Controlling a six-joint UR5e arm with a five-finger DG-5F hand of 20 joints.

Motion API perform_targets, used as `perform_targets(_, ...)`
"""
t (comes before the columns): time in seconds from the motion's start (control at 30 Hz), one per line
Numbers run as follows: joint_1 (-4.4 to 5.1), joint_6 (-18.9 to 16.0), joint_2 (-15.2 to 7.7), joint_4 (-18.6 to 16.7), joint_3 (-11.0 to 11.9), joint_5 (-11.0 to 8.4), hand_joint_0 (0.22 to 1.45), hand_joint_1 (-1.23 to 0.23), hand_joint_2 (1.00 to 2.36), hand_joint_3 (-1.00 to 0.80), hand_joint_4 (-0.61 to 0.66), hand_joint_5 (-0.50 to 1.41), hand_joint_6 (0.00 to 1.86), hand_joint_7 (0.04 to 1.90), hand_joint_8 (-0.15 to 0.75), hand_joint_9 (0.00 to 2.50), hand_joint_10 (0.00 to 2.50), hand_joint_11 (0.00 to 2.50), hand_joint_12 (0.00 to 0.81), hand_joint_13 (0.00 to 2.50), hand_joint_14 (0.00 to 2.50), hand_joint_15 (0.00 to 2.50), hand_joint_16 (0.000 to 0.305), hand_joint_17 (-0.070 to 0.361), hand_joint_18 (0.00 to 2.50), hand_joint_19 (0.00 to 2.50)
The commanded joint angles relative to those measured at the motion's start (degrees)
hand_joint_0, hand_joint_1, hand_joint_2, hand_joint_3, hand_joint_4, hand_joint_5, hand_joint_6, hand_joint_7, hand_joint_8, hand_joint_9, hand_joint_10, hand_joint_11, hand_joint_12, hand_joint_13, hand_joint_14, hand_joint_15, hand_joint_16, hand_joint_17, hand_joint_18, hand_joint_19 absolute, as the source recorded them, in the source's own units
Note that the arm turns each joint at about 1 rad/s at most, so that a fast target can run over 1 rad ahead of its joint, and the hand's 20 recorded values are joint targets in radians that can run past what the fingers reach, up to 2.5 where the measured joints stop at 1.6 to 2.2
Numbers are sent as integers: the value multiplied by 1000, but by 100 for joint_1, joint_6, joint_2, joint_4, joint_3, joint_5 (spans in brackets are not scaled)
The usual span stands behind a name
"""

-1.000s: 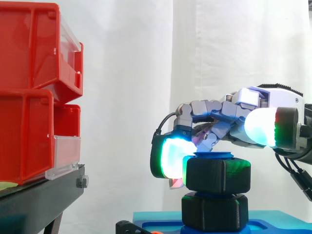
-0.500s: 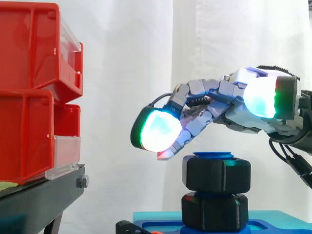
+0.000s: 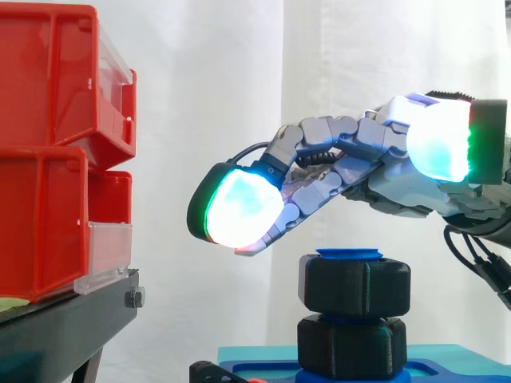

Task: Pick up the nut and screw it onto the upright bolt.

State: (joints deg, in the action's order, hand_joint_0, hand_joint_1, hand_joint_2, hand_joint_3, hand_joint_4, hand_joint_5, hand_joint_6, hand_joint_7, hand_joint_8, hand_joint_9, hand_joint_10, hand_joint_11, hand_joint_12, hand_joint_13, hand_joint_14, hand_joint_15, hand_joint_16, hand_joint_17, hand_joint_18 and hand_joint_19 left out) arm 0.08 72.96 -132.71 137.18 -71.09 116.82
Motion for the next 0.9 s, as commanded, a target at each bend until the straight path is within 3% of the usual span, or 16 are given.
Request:
perform_targets(0.0,36,8,0,46,-1,-45,491,-52,1000,-500,205,-82,503,732,215,741,0,0,236,546,0,0,28,63,281,16)
perform_targets(0.3,45,17,0,160,-89,-36,492,-64,1000,-500,214,-75,503,779,225,762,0,0,242,562,0,0,28,63,287,23)
perform_targets(0.47,36,-1,0,-121,-309,-80,493,-65,1000,-500,224,-70,503,834,233,785,0,0,241,598,0,0,29,65,330,34)
perform_targets(0.57,18,-9,0,-244,-317,-80,493,-66,1000,-500,242,-65,504,873,235,795,0,0,239,601,0,0,29,64,336,32)
perform_targets(0.87,-34,-9,0,-200,-317,-63,496,-80,1000,-500,263,-43,505,1131,242,811,0,0,239,617,0,0,28,62,345,44)
